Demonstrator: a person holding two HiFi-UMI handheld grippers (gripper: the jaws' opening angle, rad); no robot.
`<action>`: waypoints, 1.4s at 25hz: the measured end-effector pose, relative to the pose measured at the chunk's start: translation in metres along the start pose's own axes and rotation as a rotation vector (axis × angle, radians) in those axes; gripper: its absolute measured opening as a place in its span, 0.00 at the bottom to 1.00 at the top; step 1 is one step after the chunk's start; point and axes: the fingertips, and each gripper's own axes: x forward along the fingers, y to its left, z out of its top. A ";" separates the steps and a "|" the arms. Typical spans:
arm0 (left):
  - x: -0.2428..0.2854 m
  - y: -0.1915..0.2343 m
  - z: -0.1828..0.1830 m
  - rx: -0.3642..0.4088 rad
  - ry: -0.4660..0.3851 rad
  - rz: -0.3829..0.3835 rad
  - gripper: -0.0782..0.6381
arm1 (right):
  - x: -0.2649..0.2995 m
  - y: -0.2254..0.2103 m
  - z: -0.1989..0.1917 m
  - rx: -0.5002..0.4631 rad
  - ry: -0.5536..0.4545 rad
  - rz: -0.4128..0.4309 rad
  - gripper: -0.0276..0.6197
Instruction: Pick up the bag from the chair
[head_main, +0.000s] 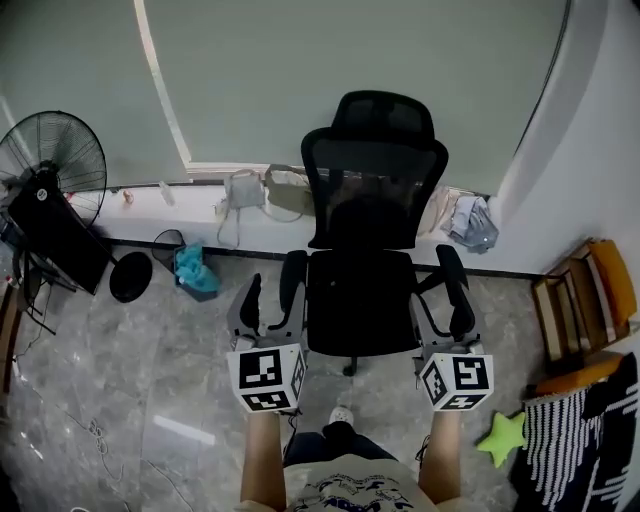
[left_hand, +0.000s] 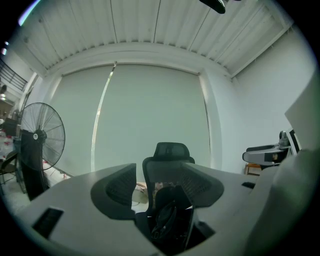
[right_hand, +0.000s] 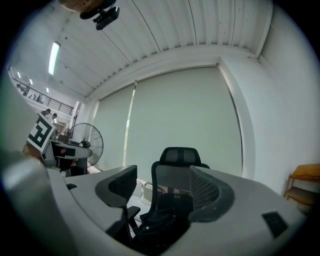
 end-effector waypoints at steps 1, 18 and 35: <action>0.008 -0.002 -0.002 0.001 0.005 0.004 0.48 | 0.008 -0.006 -0.003 0.002 0.004 0.006 0.55; 0.149 0.020 -0.056 -0.006 0.129 0.021 0.49 | 0.152 -0.044 -0.061 0.020 0.105 0.059 0.56; 0.358 0.075 -0.137 -0.020 0.339 -0.090 0.50 | 0.373 -0.044 -0.147 -0.067 0.312 0.167 0.58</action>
